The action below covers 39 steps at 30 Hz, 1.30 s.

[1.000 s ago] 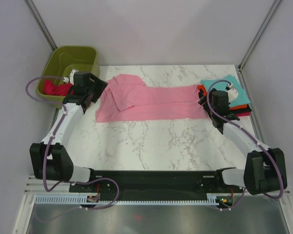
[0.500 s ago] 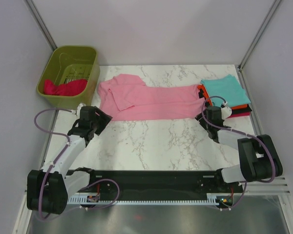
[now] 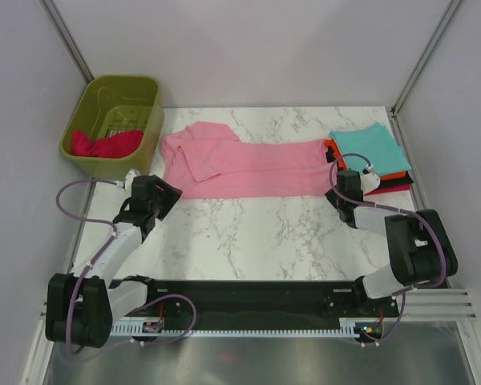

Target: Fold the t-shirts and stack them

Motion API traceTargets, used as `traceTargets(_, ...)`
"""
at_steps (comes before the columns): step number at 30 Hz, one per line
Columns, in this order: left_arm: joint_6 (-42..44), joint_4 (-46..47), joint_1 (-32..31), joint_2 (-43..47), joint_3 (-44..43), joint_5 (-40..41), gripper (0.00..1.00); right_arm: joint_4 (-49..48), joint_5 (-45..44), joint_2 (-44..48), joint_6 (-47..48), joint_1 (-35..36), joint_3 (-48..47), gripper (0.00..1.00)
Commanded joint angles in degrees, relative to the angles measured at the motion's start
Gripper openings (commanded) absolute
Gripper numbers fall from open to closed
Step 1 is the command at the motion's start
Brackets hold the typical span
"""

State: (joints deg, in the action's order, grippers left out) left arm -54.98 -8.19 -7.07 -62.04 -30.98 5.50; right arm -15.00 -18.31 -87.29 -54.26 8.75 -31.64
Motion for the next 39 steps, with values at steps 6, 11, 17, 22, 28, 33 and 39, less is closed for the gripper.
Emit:
traceTargets(6,-1.62,8.00,0.39,-2.03,1.97,5.84,0.64,1.21,-1.83,14.94,-1.02,0.56,3.86,0.00)
traceTargets(11,-2.93,13.89,0.39,-7.37,2.68,5.75,0.60,0.24,1.51,12.76,-3.83,0.56,5.18,0.00)
traceTargets(17,-3.55,14.86,0.39,-14.15,0.66,5.31,0.58,0.24,1.34,13.89,-4.36,0.56,5.88,0.00)
traceTargets(22,-3.99,15.13,0.39,-16.53,-0.22,8.29,0.58,0.50,1.08,15.65,-4.10,0.47,6.06,0.00)
traceTargets(28,-5.66,15.31,0.83,-20.48,-2.15,10.06,0.58,1.12,0.73,16.53,-4.01,0.47,5.89,0.00)
traceTargets(33,-8.38,11.80,2.76,-23.21,-3.56,11.02,0.35,1.73,0.11,17.59,-4.01,0.21,5.97,0.00)
traceTargets(39,-9.09,11.79,5.75,-22.86,-2.68,8.66,0.10,3.05,-0.41,20.04,-4.54,-0.75,6.24,0.00)
